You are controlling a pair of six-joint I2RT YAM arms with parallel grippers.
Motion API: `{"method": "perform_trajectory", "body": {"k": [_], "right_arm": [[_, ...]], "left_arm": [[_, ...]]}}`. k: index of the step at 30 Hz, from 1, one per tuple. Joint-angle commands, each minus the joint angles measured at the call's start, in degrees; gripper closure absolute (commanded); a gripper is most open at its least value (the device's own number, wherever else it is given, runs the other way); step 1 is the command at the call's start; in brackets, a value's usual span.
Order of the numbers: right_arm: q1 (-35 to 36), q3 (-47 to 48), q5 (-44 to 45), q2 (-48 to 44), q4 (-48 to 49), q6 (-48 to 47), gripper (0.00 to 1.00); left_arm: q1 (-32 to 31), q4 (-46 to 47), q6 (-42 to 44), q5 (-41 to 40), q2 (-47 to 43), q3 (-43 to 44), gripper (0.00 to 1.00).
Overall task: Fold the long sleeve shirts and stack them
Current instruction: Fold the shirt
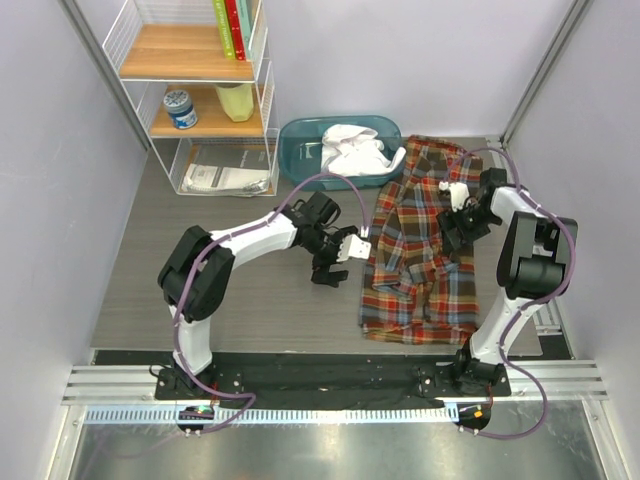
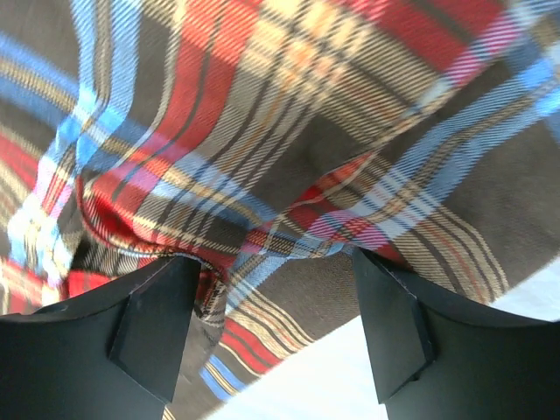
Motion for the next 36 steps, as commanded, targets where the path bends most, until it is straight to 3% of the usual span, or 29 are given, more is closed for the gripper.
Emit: {"method": "perform_trajectory", "body": {"k": [1,4,6,9,13,16,20,27,36], "right_arm": [[-1.6,4.1,2.3,4.7,2.8,-4.2,0.23],[-2.7,6.7,-1.0,2.6,-1.4,-8.9,0.19],[-4.5,5.4,-5.0,-3.7,-5.7,-13.3,0.14],[-7.7,-0.6,-11.6,-15.0,-12.0,-27.7,0.09],[-11.2,-12.2,-17.0,-29.2,-22.7,-55.6,0.08],[-13.0,-18.4,-18.4,-35.4,-30.4,-68.6,0.08],[-13.1,-24.2,-17.4,-37.2,-35.6,-78.4,0.08],[-13.1,-30.4,-10.6,-38.0,-34.4,-83.7,0.08],[-13.1,-37.1,-8.2,-38.3,-24.8,-80.7,0.08]], "left_arm": [[0.6,1.7,-2.9,1.7,0.3,2.9,0.07],[0.4,1.6,-6.2,2.0,0.3,4.7,0.07],[-0.7,1.6,-7.4,2.0,-0.4,4.9,0.07],[-3.7,1.7,-9.3,0.2,-1.8,4.2,0.07],[-8.2,3.8,-13.3,-0.8,-3.1,2.2,0.06],[-12.6,6.8,-14.1,-4.4,-4.0,-0.7,0.05],[-17.0,8.8,-15.1,-8.5,-3.1,-1.6,0.04],[-19.4,12.9,-16.9,-12.0,-1.2,-1.4,0.05],[-23.3,16.3,-16.1,-14.7,0.3,-3.3,0.06]]}}
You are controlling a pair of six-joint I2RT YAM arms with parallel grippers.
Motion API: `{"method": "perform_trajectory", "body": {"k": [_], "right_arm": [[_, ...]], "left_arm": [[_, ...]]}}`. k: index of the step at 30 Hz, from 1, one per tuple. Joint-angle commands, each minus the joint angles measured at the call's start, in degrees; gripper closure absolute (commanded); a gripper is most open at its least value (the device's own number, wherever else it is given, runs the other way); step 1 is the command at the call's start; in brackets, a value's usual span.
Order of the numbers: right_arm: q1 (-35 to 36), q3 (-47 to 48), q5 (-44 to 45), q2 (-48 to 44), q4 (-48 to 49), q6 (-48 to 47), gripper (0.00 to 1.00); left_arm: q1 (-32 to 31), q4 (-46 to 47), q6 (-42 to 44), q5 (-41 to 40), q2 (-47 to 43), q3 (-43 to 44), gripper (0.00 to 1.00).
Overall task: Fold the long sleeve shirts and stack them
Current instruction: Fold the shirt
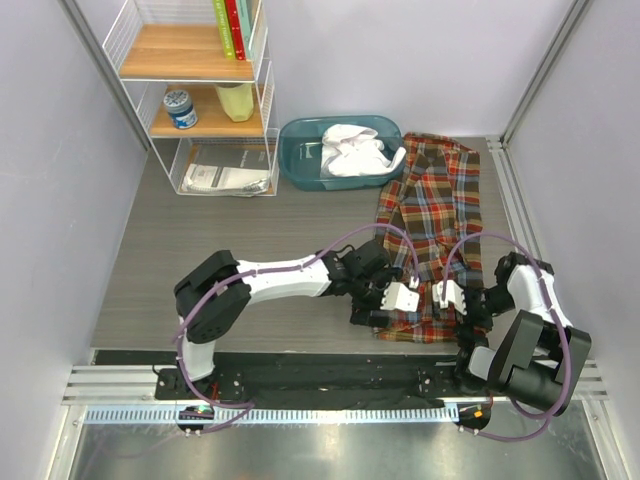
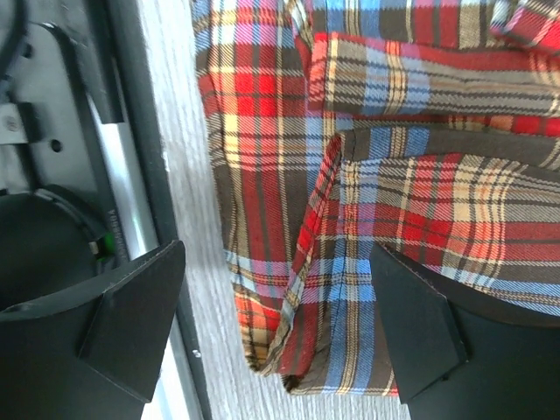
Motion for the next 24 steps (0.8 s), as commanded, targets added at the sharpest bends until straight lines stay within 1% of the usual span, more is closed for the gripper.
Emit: {"method": "perform_trajectory", "body": {"k": [1,3,4,5,6,9,11,12,13,15,16,17,18,19,20,21,22,23,24], "right_arm": [[-0.3,-1.7,1.5,0.0,4.6,-7.2,0.1],[-0.3,-2.7,1.7,-0.2,6.6,-6.3,0.13],[-0.3,-3.1,1.7,-0.2,7.1,-5.7,0.19],[-0.3,-3.2,1.6,-0.2,7.8,-5.3,0.23],[-0.3,-3.7,1.4,-0.5,8.2,-4.7,0.31],[-0.3,-5.3,1.6,-1.1,10.5,-2.4,0.36],[-0.3,-6.1,1.8,-2.0,11.8,-1.5,0.38],[-0.3,-7.1,1.8,-2.4,12.3,-1.4,0.42],[-0.3,-7.6,1.9,-3.3,12.9,-1.3,0.44],[-0.3,-9.0,1.5,-4.1,13.7,-0.9,0.49],[-0.3,-9.3,1.3,-4.5,14.5,-0.3,0.51],[-0.3,-9.7,0.9,-4.5,15.0,0.5,0.53],[-0.3,-9.7,0.8,-4.3,15.4,1.1,0.59],[-0.3,-9.6,0.6,-3.8,16.1,1.6,0.64],[-0.3,-9.3,0.3,-3.5,16.5,2.5,0.69],[-0.3,-8.4,-0.6,-3.4,17.1,5.7,0.86],[-0.3,-7.7,-1.2,-3.3,18.4,7.5,0.94],[-0.3,-6.8,-1.7,-3.3,19.3,9.9,0.99],[-0.3,-4.4,-3.0,-3.2,19.8,12.9,0.99]], "left_arm": [[-2.6,4.0,0.3,-1.8,1.1,-1.2,0.06],[-2.9,4.1,0.8,-2.3,1.7,-1.5,0.05],[-3.2,4.3,1.3,-2.5,1.8,-1.7,0.04],[-3.4,4.6,1.3,-2.9,2.2,-1.8,0.03],[-3.5,4.6,1.3,-2.9,2.4,-1.9,0.03],[-4.3,4.8,1.3,-3.7,4.1,-1.9,0.04],[-4.8,4.8,1.5,-4.1,5.1,-1.8,0.09],[-4.9,4.8,1.7,-4.0,5.8,-2.0,0.12],[-4.8,4.6,2.3,-4.2,5.8,-2.1,0.21],[-4.9,3.6,2.9,-4.3,6.2,-2.0,0.3],[-4.8,2.9,3.4,-4.0,6.3,-1.9,0.42],[-4.8,1.6,4.0,-3.5,6.3,-1.9,0.48],[-4.8,1.1,4.3,-2.7,6.3,-2.0,0.54],[-4.8,0.8,4.5,-2.8,6.1,-2.1,0.65],[-4.8,0.7,4.5,-2.8,6.0,-2.2,0.7],[-4.5,0.2,4.6,-2.8,5.9,-1.9,0.74],[-4.2,0.1,4.5,-2.2,5.4,-1.7,0.82],[-4.0,0.2,3.6,-2.2,5.2,-1.5,0.86],[-3.3,0.3,3.2,-1.9,4.8,-0.7,0.9]]}}
